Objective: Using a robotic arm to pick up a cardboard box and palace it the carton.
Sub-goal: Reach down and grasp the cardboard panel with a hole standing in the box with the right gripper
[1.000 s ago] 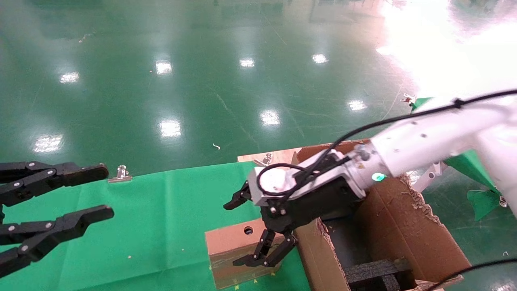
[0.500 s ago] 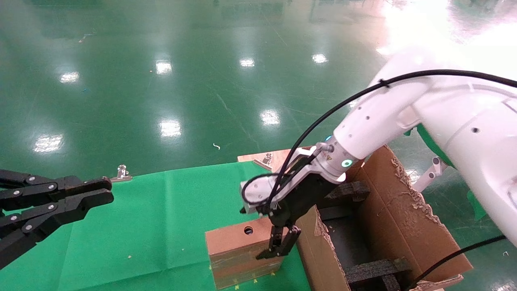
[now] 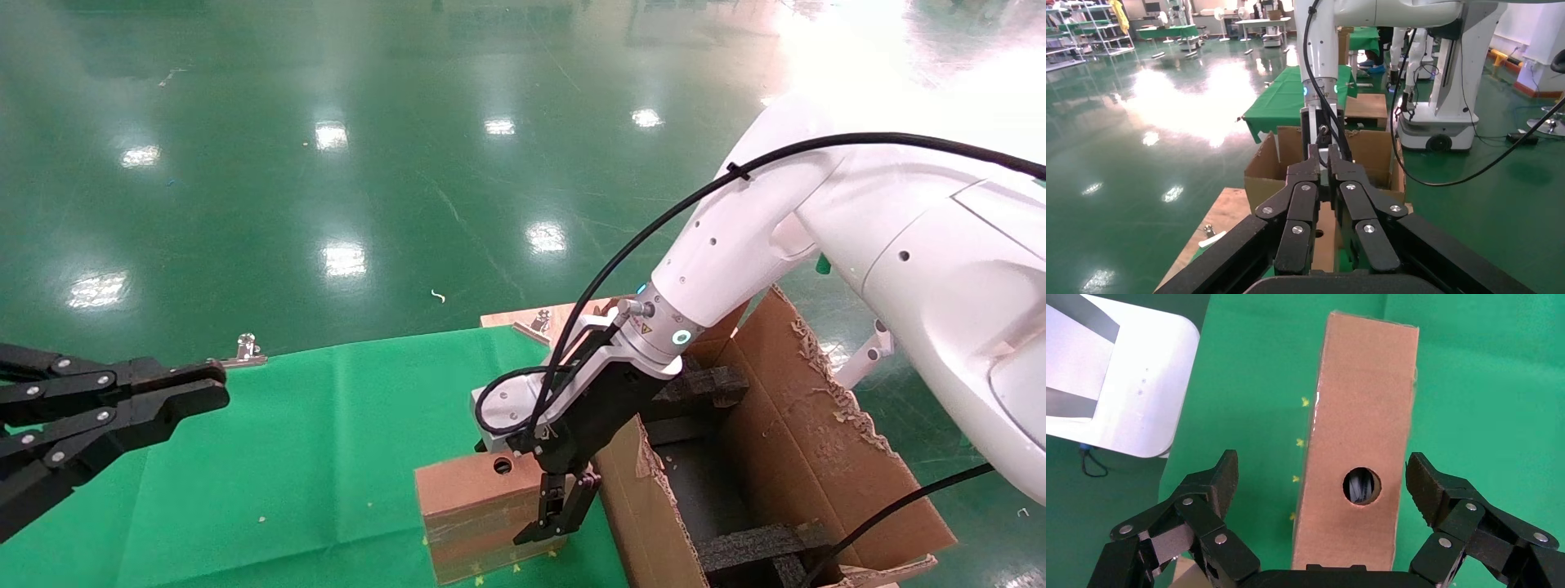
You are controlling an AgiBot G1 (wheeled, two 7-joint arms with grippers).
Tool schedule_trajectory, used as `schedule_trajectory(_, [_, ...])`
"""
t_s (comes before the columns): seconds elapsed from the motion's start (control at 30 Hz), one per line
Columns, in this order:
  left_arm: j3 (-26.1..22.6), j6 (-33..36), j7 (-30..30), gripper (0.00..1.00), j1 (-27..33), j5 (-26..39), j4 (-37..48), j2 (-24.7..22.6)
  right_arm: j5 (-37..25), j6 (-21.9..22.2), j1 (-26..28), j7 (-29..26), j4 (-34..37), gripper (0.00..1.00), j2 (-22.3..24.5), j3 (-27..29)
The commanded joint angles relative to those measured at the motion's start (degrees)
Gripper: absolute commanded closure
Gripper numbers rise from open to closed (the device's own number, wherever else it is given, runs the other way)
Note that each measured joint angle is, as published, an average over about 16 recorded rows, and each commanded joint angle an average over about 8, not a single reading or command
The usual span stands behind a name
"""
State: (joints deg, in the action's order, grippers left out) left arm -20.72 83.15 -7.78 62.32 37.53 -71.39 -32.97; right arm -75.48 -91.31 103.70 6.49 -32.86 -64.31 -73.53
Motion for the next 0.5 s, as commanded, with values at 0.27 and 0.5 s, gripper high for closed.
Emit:
schedule_trajectory(0.27, [0.0,0.0,0.0,0.0,0.0,-0.01,0.0,0.0,0.12,-0.02,-0.02,0.02,-0.12,1.0,0.06,0.09])
schedule_trajectory(0.5, [0.0,0.0,0.0,0.0,0.0,-0.02,0.0,0.0,-0.09,-0.02,-0.2,-0.15,-0.4,1.0,0.23,0.48])
